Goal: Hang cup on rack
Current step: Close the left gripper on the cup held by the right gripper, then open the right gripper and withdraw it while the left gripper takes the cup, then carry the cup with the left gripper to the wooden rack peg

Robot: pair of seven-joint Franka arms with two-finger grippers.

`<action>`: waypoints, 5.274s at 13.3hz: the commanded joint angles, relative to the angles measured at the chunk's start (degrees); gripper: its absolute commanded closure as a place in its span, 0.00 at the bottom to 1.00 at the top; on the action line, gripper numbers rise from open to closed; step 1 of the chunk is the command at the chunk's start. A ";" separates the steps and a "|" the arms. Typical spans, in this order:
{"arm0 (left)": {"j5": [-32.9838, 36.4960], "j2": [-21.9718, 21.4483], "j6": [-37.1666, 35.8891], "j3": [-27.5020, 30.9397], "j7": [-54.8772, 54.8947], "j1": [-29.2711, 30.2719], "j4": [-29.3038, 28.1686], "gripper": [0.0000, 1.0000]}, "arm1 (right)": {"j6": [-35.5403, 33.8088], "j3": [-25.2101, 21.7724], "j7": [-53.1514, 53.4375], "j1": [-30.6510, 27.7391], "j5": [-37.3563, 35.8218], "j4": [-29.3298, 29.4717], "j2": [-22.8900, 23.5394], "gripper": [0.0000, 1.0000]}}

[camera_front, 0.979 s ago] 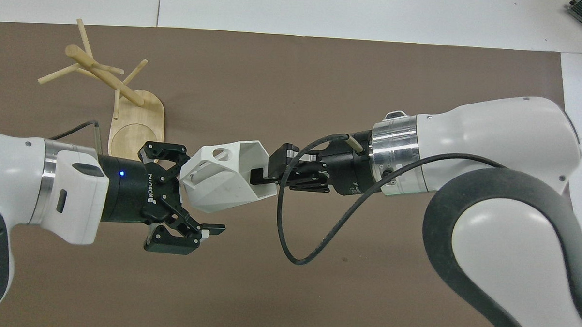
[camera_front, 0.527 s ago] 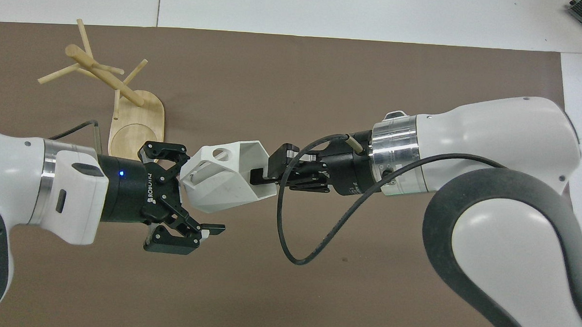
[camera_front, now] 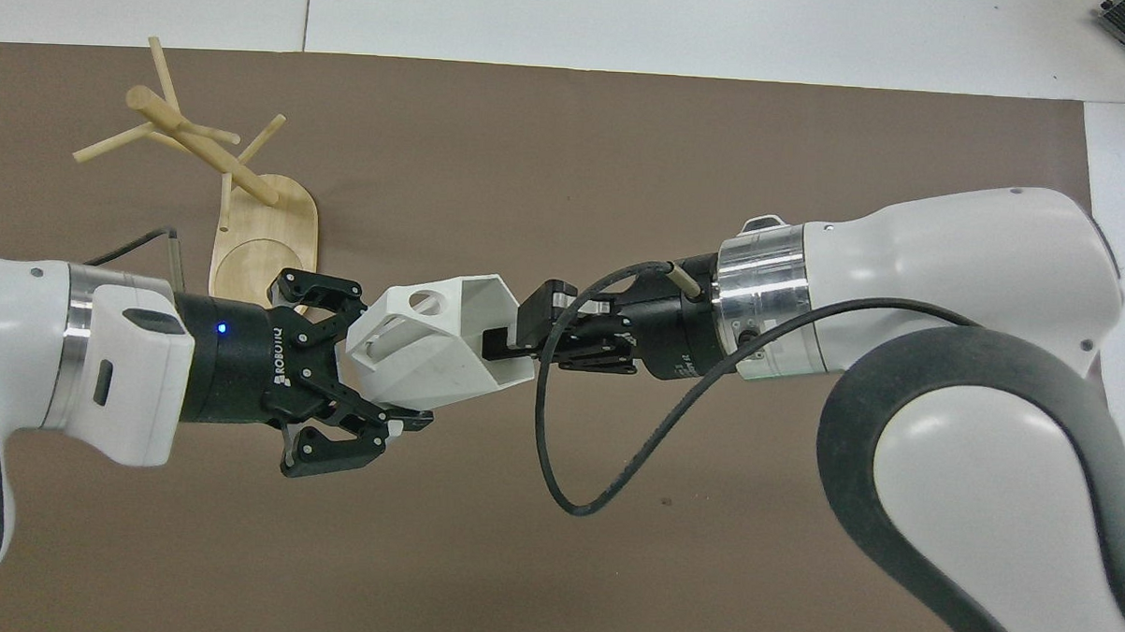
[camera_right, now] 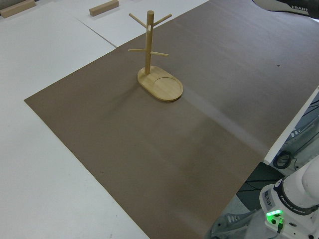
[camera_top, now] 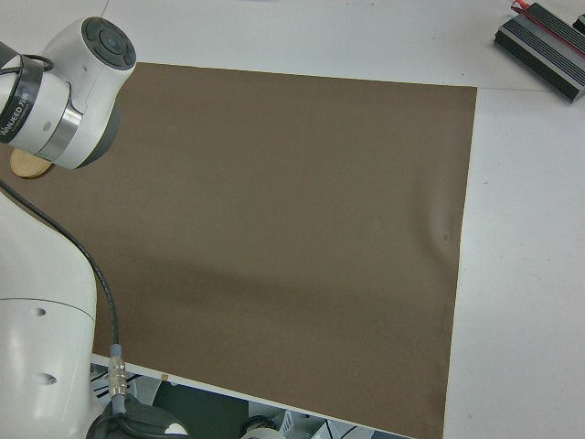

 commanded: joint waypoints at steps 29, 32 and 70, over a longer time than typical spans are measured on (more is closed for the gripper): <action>9.69 -3.58 2.91 -0.47 -3.98 5.81 -6.14 1.00 | 1.82 -1.21 -4.81 -0.66 -10.15 0.61 -1.10 0.00; 15.32 -3.58 6.45 -0.74 -11.46 5.46 -7.20 1.00 | 1.73 -3.49 -10.79 -0.66 -32.70 0.78 -2.24 0.00; 24.85 16.19 45.74 -1.53 -54.01 8.27 -8.87 1.00 | -14.26 -28.73 -20.76 -0.92 -63.02 2.81 -6.02 0.00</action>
